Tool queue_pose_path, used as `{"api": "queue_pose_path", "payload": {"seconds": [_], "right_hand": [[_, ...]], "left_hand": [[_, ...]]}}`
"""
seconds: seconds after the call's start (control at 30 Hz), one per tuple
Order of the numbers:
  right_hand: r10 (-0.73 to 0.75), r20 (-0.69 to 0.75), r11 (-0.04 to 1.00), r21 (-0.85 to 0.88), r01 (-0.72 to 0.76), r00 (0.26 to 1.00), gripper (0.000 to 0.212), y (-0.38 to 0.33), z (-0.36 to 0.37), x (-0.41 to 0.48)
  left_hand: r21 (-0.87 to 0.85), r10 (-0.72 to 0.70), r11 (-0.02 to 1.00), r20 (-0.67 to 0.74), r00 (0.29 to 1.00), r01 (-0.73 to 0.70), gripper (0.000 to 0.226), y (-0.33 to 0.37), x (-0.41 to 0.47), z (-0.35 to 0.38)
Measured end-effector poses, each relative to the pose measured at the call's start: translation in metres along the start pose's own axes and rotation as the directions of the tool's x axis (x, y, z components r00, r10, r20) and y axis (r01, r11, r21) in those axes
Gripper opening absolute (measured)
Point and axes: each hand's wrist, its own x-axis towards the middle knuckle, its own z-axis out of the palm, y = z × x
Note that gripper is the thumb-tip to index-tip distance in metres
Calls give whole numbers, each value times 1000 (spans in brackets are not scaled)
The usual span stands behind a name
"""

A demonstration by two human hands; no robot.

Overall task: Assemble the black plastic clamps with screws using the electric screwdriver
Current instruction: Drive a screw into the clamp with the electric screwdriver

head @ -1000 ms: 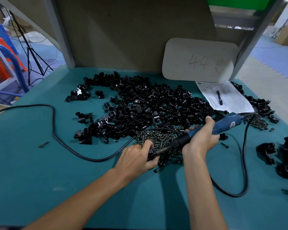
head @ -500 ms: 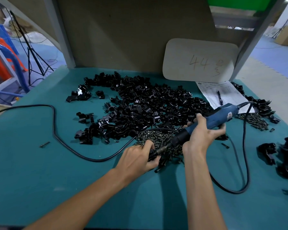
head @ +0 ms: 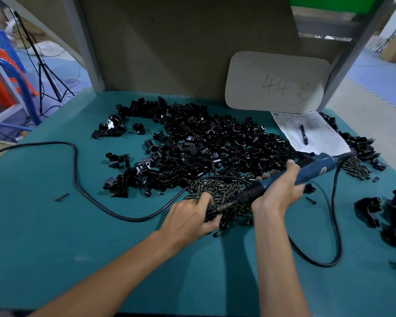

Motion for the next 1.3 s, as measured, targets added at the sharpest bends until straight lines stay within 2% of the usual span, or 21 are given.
{"api": "queue_pose_path", "payload": {"seconds": [0.27,0.6,0.67,0.8,0.9,1.13,1.23,1.3], "right_hand": [[-11,-18,999,-41,11,1000,18,2,2,1],[-30,14,998,-53,31,999,21,4,4,3],[-28,32,998,-48,29,999,27,5,5,2],[-3,65,1000,10,3,998,55,5,5,4],[3,74,1000,17,-5,997,67,6,0,7],[45,143,995,86,-58,989,87,1,-8,11],[34,144,995,83,-47,989,87,-1,-5,11],[24,125,998,61,-32,992,74,0,-6,10]], "left_hand": [[-34,6,999,13,1000,-6,36,-1,0,0],[-8,5,1000,4,1000,-5,31,1,0,-2],[-23,-2,1000,21,1000,3,31,1,-1,-2],[-109,-57,992,104,993,69,39,2,-1,-5],[-156,-87,982,146,986,110,38,2,1,-6],[-157,-14,987,171,985,41,30,2,0,-7],[-156,-8,987,176,984,36,29,2,0,-7],[-156,-11,987,181,983,40,29,1,0,-7]]}}
